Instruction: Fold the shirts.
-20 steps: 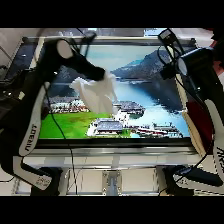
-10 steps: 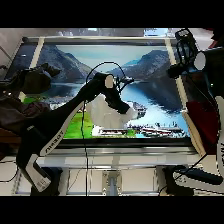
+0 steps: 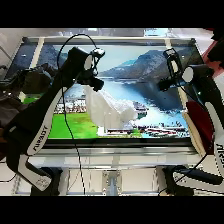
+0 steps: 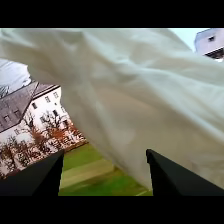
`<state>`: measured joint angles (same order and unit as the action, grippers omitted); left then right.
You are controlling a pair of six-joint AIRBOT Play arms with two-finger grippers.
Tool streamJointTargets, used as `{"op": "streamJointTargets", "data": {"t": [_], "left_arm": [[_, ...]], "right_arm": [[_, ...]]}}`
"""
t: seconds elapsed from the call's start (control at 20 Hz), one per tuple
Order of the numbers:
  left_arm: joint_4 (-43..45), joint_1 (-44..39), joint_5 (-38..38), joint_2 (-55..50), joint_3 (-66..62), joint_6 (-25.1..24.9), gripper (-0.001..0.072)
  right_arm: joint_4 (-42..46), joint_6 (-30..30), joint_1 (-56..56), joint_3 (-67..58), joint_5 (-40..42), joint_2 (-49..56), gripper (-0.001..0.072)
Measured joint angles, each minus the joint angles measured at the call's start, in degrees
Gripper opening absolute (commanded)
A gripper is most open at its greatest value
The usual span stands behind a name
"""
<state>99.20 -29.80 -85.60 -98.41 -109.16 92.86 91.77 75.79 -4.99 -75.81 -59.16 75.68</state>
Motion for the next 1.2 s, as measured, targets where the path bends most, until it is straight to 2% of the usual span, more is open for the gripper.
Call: {"op": "streamJointTargets", "data": {"t": [0.15,0.4,0.5,0.6,0.9,1.2], "left_arm": [[2.54,2.38,4.81,1.14,8.17,2.47,0.0609],[4.37,6.36,21.29,1.95,20.61,9.64,0.0608],[2.49,9.75,26.21,1.99,23.69,12.44,0.0607],[-2.95,13.55,29.77,1.88,25.24,13.25,0.0606],[-31.85,24.15,39.28,0.17,26.77,3.26,0.0606],[-44.48,26.84,46.31,-3.39,26.64,-1.68,0.0606]], "right_arm": [[-2.69,-0.42,0.00,2.62,1.70,0.02,0.0391],[-5.33,-0.76,0.00,4.00,2.60,0.00,0.0391],[-6.45,-0.79,0.00,4.17,2.80,0.00,0.0391],[-7.82,-0.81,0.00,4.26,2.89,0.00,0.0391],[-12.79,-0.81,0.00,4.31,2.99,0.00,0.0390],[-15.45,-0.79,0.00,4.31,3.10,0.00,0.0390]]}}
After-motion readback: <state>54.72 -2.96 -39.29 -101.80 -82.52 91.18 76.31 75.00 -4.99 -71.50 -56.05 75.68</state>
